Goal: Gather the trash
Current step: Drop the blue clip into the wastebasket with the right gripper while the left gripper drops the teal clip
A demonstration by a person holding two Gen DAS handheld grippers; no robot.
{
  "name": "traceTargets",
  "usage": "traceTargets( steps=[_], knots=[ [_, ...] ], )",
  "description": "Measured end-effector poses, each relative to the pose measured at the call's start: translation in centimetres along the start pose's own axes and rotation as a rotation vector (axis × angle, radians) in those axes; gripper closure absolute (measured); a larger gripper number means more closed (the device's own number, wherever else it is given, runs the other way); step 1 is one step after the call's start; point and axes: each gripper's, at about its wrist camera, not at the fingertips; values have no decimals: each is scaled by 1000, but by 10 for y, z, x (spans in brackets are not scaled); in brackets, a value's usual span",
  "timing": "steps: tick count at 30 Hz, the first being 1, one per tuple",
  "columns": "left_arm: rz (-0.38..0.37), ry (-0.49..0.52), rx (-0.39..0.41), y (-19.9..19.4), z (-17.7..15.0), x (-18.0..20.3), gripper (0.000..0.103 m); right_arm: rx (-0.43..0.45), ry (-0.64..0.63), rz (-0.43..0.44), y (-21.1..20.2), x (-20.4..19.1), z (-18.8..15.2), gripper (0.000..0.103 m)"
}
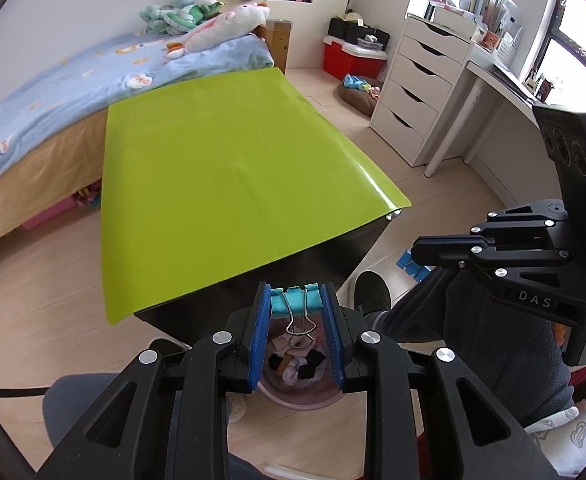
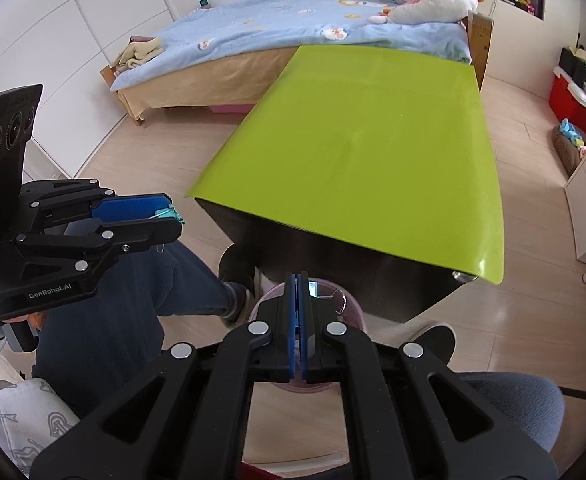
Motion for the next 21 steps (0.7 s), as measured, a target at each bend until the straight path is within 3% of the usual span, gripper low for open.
traceTargets(
  steps=[6,7,8,10,21],
  knots=[
    [-1,-10,4,-2,-3,-2,77,-17,0,24,8,-3,1,99],
    [-1,-10,5,-2,-3,-3,77,-15,3,20,8,-2,3,85],
    [-1,-9,5,-2,-2,-3,77,-12,5,16,8,-1,3,47],
    [-3,-8,5,-2,-2,-2,77,3,23,21,6,2,4,13],
    [-47,22,-7,4,1,10,75,66,122,-22,-12,26,7,6]
  ],
)
Point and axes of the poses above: each gripper's, at about its wrist camera, not at the fingertips, and y roughly the way its jaws point, x to its right, z to its top, and after that the axes turned 12 degrees about y, right-handed
